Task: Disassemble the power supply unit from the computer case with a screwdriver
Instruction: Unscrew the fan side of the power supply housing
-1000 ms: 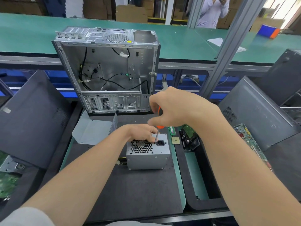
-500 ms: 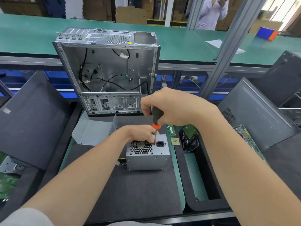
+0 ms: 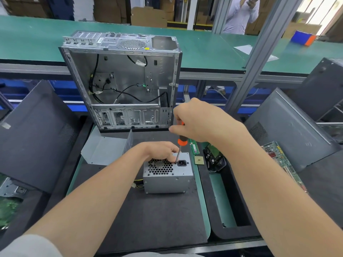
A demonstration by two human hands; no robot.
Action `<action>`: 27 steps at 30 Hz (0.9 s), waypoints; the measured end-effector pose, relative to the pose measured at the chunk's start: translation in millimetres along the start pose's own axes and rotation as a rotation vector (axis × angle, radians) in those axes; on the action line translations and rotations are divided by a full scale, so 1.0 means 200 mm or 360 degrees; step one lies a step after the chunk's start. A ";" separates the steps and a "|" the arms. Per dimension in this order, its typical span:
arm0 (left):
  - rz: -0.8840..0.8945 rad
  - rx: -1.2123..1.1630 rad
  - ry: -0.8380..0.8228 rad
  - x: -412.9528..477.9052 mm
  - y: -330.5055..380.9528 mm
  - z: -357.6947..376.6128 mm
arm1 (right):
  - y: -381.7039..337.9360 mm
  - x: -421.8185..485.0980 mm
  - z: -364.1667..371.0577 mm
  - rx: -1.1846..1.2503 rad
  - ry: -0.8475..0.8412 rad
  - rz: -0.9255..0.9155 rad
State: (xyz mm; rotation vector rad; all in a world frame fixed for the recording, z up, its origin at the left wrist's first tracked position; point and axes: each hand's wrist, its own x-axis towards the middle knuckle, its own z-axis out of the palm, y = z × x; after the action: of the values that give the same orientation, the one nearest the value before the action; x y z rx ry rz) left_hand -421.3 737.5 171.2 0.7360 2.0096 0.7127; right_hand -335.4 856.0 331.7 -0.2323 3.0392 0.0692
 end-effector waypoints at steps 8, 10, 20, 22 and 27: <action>0.0036 -0.0056 -0.0010 -0.01 0.00 0.00 | 0.04 -0.02 -0.02 0.0190 -0.0104 -0.0375; 0.0037 -0.0052 0.0004 -0.01 0.00 0.00 | 0.05 -0.02 -0.03 0.0220 -0.0145 -0.0432; 0.0034 -0.0063 -0.0004 0.02 -0.02 0.00 | -0.02 0.00 0.01 0.0057 0.0050 0.0119; 0.0032 -0.0060 0.0000 0.02 -0.02 0.00 | -0.02 0.02 0.01 0.0035 0.0021 0.0029; 0.0093 -0.0046 -0.0036 0.01 -0.02 0.00 | 0.00 0.00 -0.01 0.0105 -0.0056 -0.0263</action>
State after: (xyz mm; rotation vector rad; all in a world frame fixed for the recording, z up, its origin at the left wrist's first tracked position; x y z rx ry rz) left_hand -423.9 736.8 167.3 0.7851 1.9602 0.7626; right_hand -335.7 856.8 334.5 -0.4704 2.9679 -0.0379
